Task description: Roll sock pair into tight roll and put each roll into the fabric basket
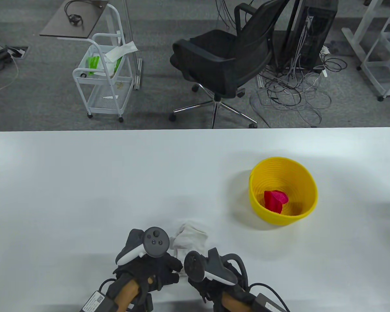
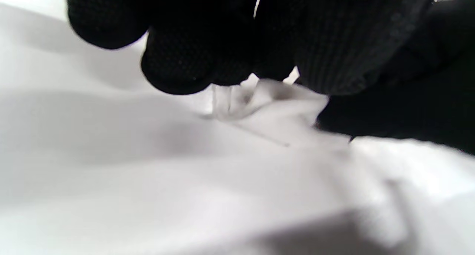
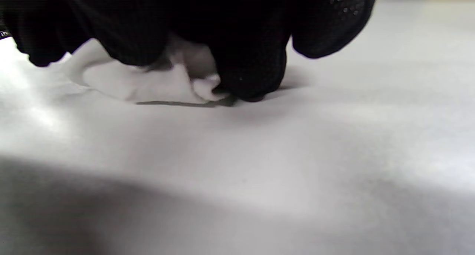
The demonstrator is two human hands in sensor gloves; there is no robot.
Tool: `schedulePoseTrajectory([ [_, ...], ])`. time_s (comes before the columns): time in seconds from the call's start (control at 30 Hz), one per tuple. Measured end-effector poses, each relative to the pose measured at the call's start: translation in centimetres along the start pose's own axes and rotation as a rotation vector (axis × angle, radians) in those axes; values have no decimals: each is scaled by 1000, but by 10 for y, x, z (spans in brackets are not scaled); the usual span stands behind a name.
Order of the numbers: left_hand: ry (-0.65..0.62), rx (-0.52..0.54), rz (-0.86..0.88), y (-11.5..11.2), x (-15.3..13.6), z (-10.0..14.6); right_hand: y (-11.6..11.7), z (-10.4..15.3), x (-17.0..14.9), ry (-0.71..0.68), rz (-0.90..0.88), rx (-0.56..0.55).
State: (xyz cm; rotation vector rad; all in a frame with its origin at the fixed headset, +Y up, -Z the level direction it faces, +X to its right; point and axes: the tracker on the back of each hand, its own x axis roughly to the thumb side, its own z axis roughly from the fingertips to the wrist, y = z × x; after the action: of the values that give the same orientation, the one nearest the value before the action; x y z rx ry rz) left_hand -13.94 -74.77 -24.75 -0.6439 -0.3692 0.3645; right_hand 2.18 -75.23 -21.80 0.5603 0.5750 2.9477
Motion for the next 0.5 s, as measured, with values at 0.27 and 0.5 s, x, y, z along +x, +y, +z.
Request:
schedulePoseTrajectory([
  [0.27, 6, 72, -124, -10, 9, -13, -2, -3, -6, 21, -65, 36],
  [0.5, 17, 61, -71, -11, 4, -17, -29, 14, -11, 10, -7, -203],
])
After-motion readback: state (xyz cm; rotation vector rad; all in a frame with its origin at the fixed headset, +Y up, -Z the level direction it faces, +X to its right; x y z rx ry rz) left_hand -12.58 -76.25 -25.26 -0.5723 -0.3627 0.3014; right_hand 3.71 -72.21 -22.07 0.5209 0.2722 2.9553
